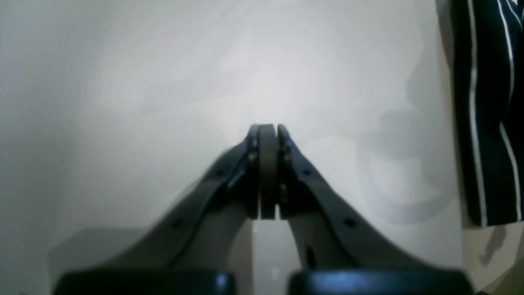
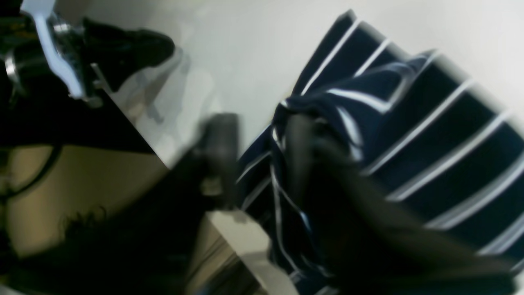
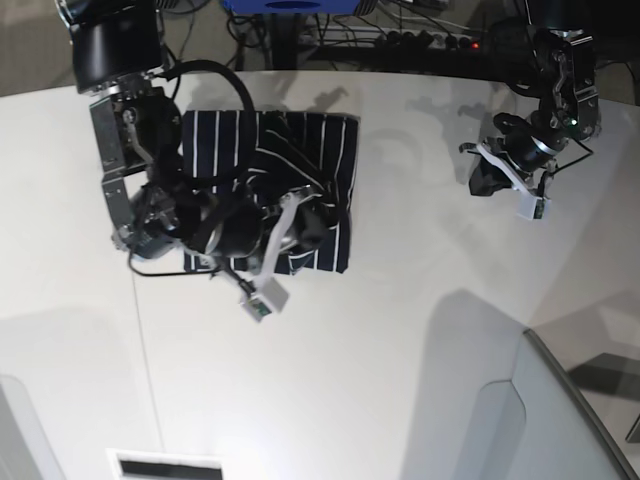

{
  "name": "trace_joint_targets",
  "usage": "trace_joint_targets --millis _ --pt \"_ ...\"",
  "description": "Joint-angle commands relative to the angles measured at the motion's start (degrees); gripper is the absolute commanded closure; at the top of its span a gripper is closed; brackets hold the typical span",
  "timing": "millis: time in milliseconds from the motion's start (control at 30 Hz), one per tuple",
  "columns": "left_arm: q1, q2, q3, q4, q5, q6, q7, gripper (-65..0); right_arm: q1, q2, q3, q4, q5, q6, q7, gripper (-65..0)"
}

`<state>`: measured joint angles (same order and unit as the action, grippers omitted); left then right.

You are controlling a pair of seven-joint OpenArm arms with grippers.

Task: Layout the t-shirt on the table in an organized manner, then fold the t-shirt properly

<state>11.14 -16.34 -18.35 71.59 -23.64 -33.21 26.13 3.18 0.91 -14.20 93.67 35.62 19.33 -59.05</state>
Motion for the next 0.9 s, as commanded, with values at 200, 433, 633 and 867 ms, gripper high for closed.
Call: trace_joint_targets --millis 200,433,633,867 --pt "-0.45 -0.85 -0.42 0.72 -0.76 -0.50 -1.29 0.0 0.73 0.37 4.13 -5.54 0.65 -0.04 4.67 -0.5" --pt "0.07 -0.85 -0.42 0.72 -0.76 -0.50 -1.47 0.0 1.00 1.51 3.60 -11.60 0.65 -0.04 8.54 -0.5" --pt "-0.28 -0.85 -0.42 0.72 -0.76 -0.50 -1.47 0.0 4.07 0.37 3.60 -17.49 0.56 -0.04 9.16 -0.5" --pt "-0.37 -0.85 -0.42 0.63 -0.76 -0.50 -1.38 0.0 8.64 -1.74 -1.23 -24.70 0.65 -0.04 13.29 -0.5"
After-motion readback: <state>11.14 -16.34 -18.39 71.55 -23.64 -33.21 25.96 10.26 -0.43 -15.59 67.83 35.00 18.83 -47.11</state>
